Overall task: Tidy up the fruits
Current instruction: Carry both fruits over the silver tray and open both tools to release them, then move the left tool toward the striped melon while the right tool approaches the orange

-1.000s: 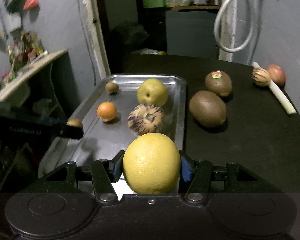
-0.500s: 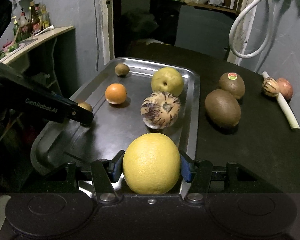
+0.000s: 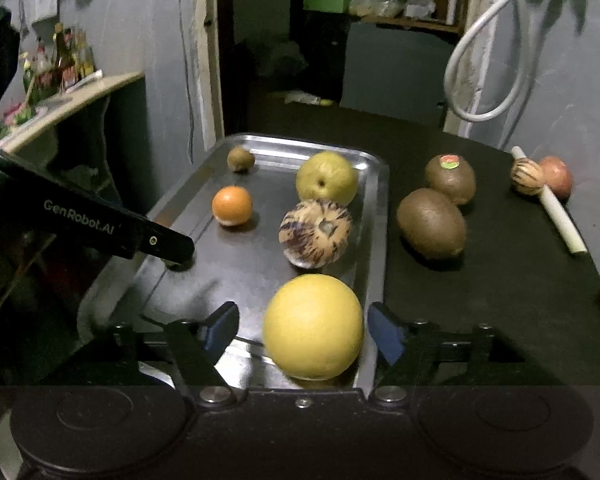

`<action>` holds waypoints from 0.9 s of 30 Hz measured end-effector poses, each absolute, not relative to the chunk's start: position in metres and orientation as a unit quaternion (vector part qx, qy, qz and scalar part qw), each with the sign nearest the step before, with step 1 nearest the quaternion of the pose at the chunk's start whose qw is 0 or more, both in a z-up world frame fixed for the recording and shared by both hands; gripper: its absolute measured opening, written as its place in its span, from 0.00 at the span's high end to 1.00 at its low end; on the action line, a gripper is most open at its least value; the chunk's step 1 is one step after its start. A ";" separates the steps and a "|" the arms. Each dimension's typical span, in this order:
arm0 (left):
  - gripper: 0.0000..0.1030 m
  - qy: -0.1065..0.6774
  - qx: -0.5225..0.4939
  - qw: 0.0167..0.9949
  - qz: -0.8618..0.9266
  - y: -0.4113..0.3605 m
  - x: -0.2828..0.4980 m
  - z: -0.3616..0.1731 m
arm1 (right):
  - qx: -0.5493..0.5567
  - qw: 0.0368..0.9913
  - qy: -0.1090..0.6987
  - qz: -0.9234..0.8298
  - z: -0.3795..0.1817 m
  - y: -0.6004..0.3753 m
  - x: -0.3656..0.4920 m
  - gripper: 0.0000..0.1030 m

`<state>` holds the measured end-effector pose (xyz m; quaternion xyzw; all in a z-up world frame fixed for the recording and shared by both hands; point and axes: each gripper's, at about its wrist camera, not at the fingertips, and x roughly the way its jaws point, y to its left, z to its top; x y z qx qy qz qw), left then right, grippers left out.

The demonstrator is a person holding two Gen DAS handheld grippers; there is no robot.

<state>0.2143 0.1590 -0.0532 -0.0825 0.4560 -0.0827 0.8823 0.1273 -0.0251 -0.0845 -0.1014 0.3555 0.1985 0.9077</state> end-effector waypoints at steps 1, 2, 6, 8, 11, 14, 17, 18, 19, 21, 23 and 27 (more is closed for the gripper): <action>0.28 0.452 -0.084 0.884 -0.081 0.159 0.213 -0.050 | -0.092 0.911 0.351 0.195 -0.081 -0.029 0.124 0.21; 0.22 0.448 -0.086 0.886 -0.079 0.159 0.212 -0.047 | -0.083 0.915 0.347 0.190 -0.077 -0.034 0.121 0.17; 0.07 0.435 -0.096 0.892 -0.071 0.158 0.207 -0.035 | -0.048 0.927 0.336 0.157 -0.064 -0.061 0.107 0.07; 0.02 0.433 -0.095 0.894 -0.066 0.155 0.206 -0.030 | -0.034 0.933 0.334 0.132 -0.060 -0.076 0.100 0.02; 0.01 0.433 -0.087 0.894 -0.070 0.147 0.205 -0.023 | -0.015 0.940 0.332 0.080 -0.056 -0.101 0.089 0.01; 0.01 0.431 -0.073 0.896 -0.075 0.135 0.202 -0.020 | 0.014 0.940 0.340 0.020 -0.059 -0.129 0.078 0.01; 0.01 0.435 -0.060 0.894 -0.089 0.121 0.201 -0.019 | 0.058 0.934 0.351 -0.033 -0.067 -0.154 0.063 0.01; 0.01 0.438 -0.057 0.892 -0.095 0.116 0.200 -0.019 | 0.069 0.931 0.355 -0.047 -0.070 -0.161 0.060 0.01; 0.01 0.440 -0.052 0.891 -0.101 0.111 0.200 -0.020 | 0.079 0.928 0.359 -0.061 -0.073 -0.167 0.058 0.01; 0.01 0.444 -0.041 0.888 -0.115 0.098 0.200 -0.021 | 0.089 0.924 0.364 -0.078 -0.079 -0.175 0.054 0.01; 0.01 0.447 -0.031 0.885 -0.126 0.086 0.200 -0.022 | 0.095 0.921 0.367 -0.093 -0.083 -0.180 0.050 0.01; 0.01 0.448 -0.015 0.882 -0.147 0.065 0.199 -0.020 | 0.105 0.918 0.369 -0.102 -0.089 -0.187 0.046 0.01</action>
